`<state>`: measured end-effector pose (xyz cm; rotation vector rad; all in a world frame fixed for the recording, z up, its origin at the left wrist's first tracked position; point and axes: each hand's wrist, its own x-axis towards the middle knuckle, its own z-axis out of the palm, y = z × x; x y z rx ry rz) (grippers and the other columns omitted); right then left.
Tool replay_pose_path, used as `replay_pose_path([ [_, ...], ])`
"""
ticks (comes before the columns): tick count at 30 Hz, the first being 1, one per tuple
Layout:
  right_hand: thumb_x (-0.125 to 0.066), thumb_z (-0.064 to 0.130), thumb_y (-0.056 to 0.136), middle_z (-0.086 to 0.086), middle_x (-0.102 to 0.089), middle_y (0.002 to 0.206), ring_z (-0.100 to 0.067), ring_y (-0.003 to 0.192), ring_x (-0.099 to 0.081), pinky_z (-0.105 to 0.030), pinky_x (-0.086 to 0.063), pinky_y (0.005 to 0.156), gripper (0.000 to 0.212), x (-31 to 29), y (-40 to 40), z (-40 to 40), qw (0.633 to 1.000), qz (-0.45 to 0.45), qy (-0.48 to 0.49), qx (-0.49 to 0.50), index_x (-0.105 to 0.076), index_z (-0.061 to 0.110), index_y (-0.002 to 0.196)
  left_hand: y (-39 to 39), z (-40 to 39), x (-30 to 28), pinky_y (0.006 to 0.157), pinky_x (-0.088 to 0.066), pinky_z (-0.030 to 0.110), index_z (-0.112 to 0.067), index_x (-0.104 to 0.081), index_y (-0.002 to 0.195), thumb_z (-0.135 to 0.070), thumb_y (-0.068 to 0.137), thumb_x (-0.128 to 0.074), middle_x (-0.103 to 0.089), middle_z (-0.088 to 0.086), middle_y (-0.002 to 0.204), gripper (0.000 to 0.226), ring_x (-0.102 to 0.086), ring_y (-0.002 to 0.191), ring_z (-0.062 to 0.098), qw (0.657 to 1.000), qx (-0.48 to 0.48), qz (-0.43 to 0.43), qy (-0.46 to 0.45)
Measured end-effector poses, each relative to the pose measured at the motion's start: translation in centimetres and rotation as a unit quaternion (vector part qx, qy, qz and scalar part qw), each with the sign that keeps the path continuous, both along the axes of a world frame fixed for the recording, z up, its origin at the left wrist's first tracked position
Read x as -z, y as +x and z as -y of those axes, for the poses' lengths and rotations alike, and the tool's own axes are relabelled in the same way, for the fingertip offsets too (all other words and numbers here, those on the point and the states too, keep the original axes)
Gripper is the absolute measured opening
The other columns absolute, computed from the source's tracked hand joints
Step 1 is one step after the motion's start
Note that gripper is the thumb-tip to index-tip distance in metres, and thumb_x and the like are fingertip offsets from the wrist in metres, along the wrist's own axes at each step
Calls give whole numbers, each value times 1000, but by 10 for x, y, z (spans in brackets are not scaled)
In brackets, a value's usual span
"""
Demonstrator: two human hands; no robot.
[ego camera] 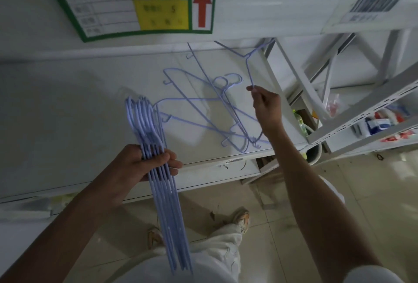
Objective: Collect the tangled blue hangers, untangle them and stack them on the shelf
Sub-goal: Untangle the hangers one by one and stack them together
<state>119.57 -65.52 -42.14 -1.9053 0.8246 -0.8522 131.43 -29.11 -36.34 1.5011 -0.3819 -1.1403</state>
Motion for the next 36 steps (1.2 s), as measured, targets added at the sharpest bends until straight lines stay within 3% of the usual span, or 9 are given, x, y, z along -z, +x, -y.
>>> replay_pose_path([
  [4,-53,13,104,5,-39,54,-7,48,-34,-21,-31,51,26,2,-4,-15,998,-3,58,-6,-78,7,108,4,-8,3,78,-64,30,1,-72,110,-22,88,-65,-79,17,106,33,-78,97,33,1000,-14,10,-7],
  [6,-51,9,105,1,-50,56,-10,50,-46,-25,-38,58,27,15,1,-40,998,-58,16,-10,-77,3,106,3,-11,3,78,-63,30,1,-72,109,-21,87,-65,-79,18,106,32,-77,97,33,1000,-24,6,-14],
  [8,-46,11,104,-11,-65,71,-27,66,-62,-33,-46,68,29,30,11,-61,991,-133,-10,-13,-73,2,107,1,-15,2,79,-63,31,0,-73,108,-21,87,-65,-78,19,106,31,-77,98,34,999,-36,-8,-22],
  [11,-40,15,102,-22,-71,106,-43,99,-67,-44,-51,83,26,41,21,-78,933,-354,-65,11,-61,8,115,1,-17,-2,80,-64,32,1,-72,109,-21,87,-64,-78,21,107,32,-77,100,35,998,-61,-5,-30],
  [14,-47,23,99,-18,-65,121,-41,107,-67,-43,-52,85,30,39,21,-70,885,-451,-115,1,-58,9,122,-1,-10,-7,79,-64,31,1,-71,111,-21,88,-63,-78,20,107,33,-77,100,34,995,-91,6,-39],
  [21,-58,46,99,-17,-58,130,-40,116,-65,-44,-51,92,57,30,49,-22,876,-463,-126,-35,-43,8,139,-22,28,-11,78,-64,31,3,-70,110,-9,99,-57,-79,19,104,20,-78,97,32,987,-154,20,-35],
  [29,-55,39,94,-19,-67,125,-38,117,-65,-38,-49,94,43,27,63,19,894,-436,-96,-29,-66,8,121,-69,47,-10,75,-64,29,3,-70,107,-5,98,-57,-81,13,95,18,-79,90,27,963,-265,-3,-40],
  [32,-53,42,96,-20,-65,129,-39,120,-63,-41,-49,99,47,23,62,27,904,-423,-37,-48,-64,6,124,-84,58,-13,78,-64,33,-1,-71,104,-6,98,-56,-81,12,95,17,-79,92,27,953,-297,-6,-65],
  [36,-47,50,103,-23,-60,134,-40,125,-59,-44,-47,102,55,21,61,20,899,-423,-47,-103,-55,4,133,-97,58,-16,77,-65,33,-2,-72,102,-13,92,-61,-81,14,96,18,-79,92,28,947,-306,-6,-97],
])
